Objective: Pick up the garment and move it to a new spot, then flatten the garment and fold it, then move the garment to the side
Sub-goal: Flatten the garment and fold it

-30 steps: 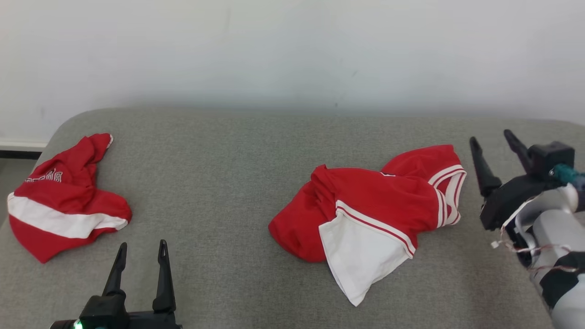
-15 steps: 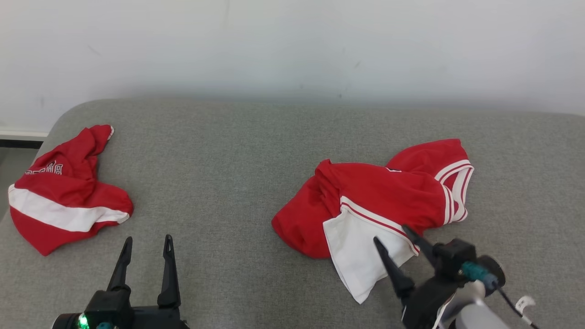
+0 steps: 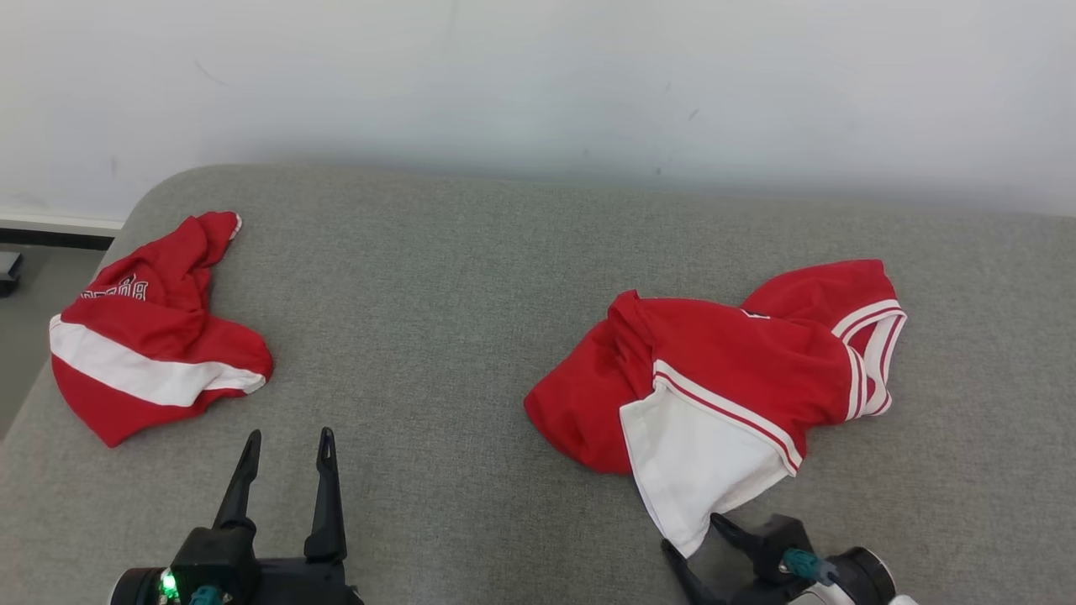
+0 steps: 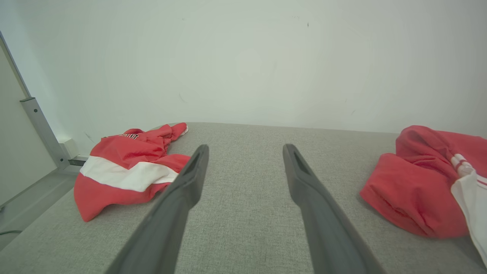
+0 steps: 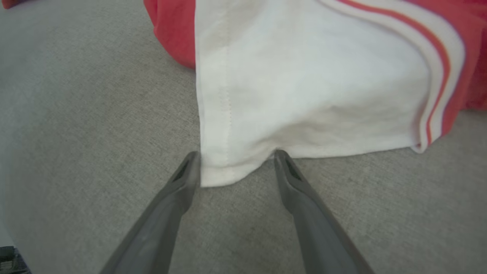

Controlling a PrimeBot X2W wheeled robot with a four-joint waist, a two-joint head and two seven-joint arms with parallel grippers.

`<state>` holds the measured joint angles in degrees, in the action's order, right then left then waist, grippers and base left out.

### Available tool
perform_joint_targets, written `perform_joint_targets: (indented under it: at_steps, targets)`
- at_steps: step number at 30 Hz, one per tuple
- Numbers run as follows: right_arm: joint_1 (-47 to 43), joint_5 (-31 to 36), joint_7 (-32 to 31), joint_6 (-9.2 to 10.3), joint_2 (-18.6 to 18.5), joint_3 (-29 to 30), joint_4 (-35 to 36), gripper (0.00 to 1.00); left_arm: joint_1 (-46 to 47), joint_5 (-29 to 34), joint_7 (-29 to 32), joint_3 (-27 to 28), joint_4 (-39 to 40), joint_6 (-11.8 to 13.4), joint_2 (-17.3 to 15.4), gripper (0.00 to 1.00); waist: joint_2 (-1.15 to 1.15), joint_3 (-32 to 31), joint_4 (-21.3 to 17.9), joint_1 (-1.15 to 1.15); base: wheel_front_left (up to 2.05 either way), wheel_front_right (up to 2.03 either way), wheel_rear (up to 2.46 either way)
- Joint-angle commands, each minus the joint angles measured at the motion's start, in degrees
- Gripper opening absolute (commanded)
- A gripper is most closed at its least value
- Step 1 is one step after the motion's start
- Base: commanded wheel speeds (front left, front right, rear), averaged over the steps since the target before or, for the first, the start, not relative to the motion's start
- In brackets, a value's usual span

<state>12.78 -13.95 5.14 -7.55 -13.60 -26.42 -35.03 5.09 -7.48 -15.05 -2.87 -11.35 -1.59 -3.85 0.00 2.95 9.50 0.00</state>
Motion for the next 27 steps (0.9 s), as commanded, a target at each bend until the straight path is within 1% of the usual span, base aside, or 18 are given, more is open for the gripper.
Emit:
perform_joint_targets:
  at_steps: [1,2,3,4,5,8,10,11,15,17,20,23,27]
  targets:
    - [0.79,0.67,-0.25,0.13,0.69,-0.45,-1.60,1.00,0.88,0.26,-0.19,0.12,-0.09,-0.24,0.15,1.00,0.00,-0.06,0.19,0.00,0.00,0.00,0.00]
    - [1.08,0.54,-0.20,0.13,1.13,-0.45,-2.76,0.93,0.83,0.30,-0.20,0.13,-0.16,-0.27,0.15,1.00,0.00,-0.14,0.24,0.00,0.00,0.00,0.00]
    - [1.42,0.50,-0.05,0.13,1.42,-0.43,-4.04,0.38,0.79,0.36,-0.19,0.16,-0.25,-0.29,0.18,1.00,0.00,-0.26,0.28,0.00,0.00,0.00,0.00]
    - [1.79,0.59,0.05,0.13,1.63,-0.53,-5.30,0.08,0.75,0.33,-0.19,0.21,-0.33,-0.28,0.16,1.00,0.00,-0.39,0.32,0.00,0.00,0.00,0.00]
    - [2.05,0.38,0.31,0.13,1.98,-0.46,-6.44,0.00,0.68,0.28,-0.19,0.22,-0.41,-0.23,0.17,1.00,0.00,-0.56,0.37,0.00,0.00,0.00,0.00]
    - [3.04,0.08,2.38,0.13,2.62,-0.19,-8.71,0.00,0.23,0.33,-0.19,0.40,-0.55,-0.22,0.19,1.00,0.00,-1.06,0.33,0.00,0.00,0.00,0.00]
    - [3.57,-0.01,4.38,0.13,2.32,0.29,-9.25,0.00,-0.58,0.34,-0.20,0.77,-0.44,0.02,0.13,1.00,0.00,-1.58,-0.18,0.00,0.00,0.00,0.00]
    - [3.57,-0.01,4.38,0.13,2.32,0.29,-9.25,0.00,-0.58,0.34,-0.20,0.77,-0.44,0.02,0.13,1.00,0.00,-1.58,-0.18,0.00,0.00,0.00,0.00]
    - [3.24,0.44,7.37,0.13,-0.03,2.49,-7.31,0.00,-2.07,0.13,-0.20,1.38,-0.22,0.18,0.03,1.00,0.00,-2.77,-2.26,0.00,0.00,0.00,0.00]
    - [2.13,1.02,8.22,0.13,-1.63,4.24,-4.75,0.00,-2.68,0.01,-0.19,1.65,-0.03,0.19,-0.03,1.00,0.00,-3.14,-3.61,0.00,0.00,0.00,0.00]
    - [-0.66,1.97,8.57,0.13,-4.58,8.45,0.62,0.00,-2.93,-0.08,-0.20,1.71,0.39,0.14,0.02,1.00,0.00,-3.24,-5.55,0.00,0.00,0.00,0.00]
    - [-5.26,2.92,7.02,0.13,-6.73,14.09,6.76,0.00,-2.70,-0.07,-0.20,1.70,0.68,0.22,0.12,1.00,0.00,-2.96,-7.02,0.00,0.00,0.00,0.00]
    - [-12.56,4.12,3.36,0.13,-8.22,22.45,14.35,0.00,-2.01,-0.20,-0.19,1.67,0.75,0.20,0.25,1.00,0.00,-2.20,-8.28,0.00,0.00,0.00,0.00]
